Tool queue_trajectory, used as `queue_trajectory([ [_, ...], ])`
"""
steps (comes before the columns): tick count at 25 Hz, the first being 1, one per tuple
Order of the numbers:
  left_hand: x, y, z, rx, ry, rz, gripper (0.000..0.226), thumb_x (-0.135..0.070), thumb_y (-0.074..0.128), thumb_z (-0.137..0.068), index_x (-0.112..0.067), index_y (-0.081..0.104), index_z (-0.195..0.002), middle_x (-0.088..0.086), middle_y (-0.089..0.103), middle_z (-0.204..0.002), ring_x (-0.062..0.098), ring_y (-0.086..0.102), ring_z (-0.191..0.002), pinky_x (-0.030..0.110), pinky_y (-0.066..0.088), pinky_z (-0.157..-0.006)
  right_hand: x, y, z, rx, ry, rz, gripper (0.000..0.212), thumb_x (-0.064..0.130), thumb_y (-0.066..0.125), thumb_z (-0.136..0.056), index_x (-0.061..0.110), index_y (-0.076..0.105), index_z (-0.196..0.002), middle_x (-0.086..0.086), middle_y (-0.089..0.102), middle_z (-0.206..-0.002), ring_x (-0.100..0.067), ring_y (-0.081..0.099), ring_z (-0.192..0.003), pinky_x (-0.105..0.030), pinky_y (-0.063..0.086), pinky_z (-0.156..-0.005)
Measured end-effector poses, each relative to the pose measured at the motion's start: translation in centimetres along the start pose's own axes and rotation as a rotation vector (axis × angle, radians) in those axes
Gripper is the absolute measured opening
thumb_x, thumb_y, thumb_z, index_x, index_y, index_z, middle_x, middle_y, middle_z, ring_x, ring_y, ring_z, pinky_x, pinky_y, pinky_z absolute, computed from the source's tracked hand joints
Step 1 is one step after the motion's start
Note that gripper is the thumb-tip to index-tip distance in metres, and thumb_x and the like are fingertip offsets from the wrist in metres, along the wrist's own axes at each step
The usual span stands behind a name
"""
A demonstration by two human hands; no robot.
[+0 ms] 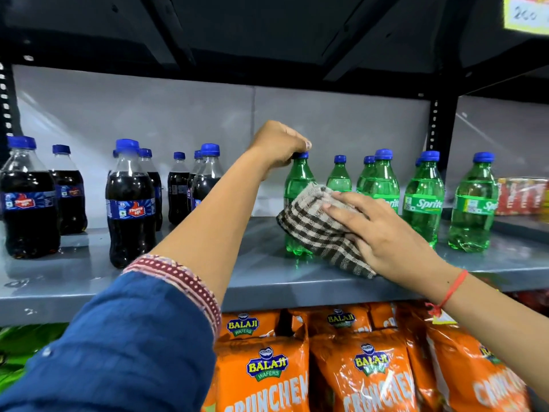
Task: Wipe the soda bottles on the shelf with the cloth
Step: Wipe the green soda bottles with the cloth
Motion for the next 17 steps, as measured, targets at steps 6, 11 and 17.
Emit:
queue_trajectory([
  [6, -2.5, -1.2, 5.9, 0.033, 0.280, -0.267, 0.027, -0.044, 0.069, -0.069, -0.018, 0.071, -0.062, -0.013, 0.052, -0.042, 0.006, 0.046, -0.051, 0.020, 0.042, -0.054, 1.6, -4.5, -0.1, -0.025, 0.149, -0.274, 0.068, -0.003, 0.074, -0.071, 0.011, 0.045, -0.131, -0.010, 0.056, -0.113, -0.007, 0.046, -0.102, -0.008, 0.030, -0.090],
  [11, -1.3, -3.0, 11.5, 0.311, 0.160, -0.274, 0.053, -0.023, 0.077, -0.064, -0.016, 0.061, -0.113, -0.007, 0.068, -0.097, 0.002, 0.062, -0.089, 0.016, 0.048, -0.088, 2.9, -6.8, -1.0, 0.132, 0.298, -0.565, 0.071, 0.008, 0.078, -0.066, 0.052, 0.044, -0.111, 0.022, 0.056, -0.097, 0.017, 0.051, -0.091, 0.006, 0.033, -0.078],
  [17, 0.6, -4.6, 16.2, 0.319, -0.043, -0.372, 0.024, 0.000, 0.070, -0.070, -0.002, 0.066, -0.093, 0.006, 0.062, -0.076, 0.008, 0.052, -0.064, 0.018, 0.044, -0.063, 4.8, -5.8, -1.8, 0.416, 0.145, -0.652, 0.053, 0.006, 0.079, -0.065, 0.035, 0.060, -0.106, 0.017, 0.062, -0.093, 0.004, 0.058, -0.086, -0.004, 0.040, -0.077],
])
Point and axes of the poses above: each hand's wrist, its own z-axis away from the middle knuckle, its own y-axis out of the palm, x = y × z, the point moved 1 cm from there along -z, towards the middle knuckle
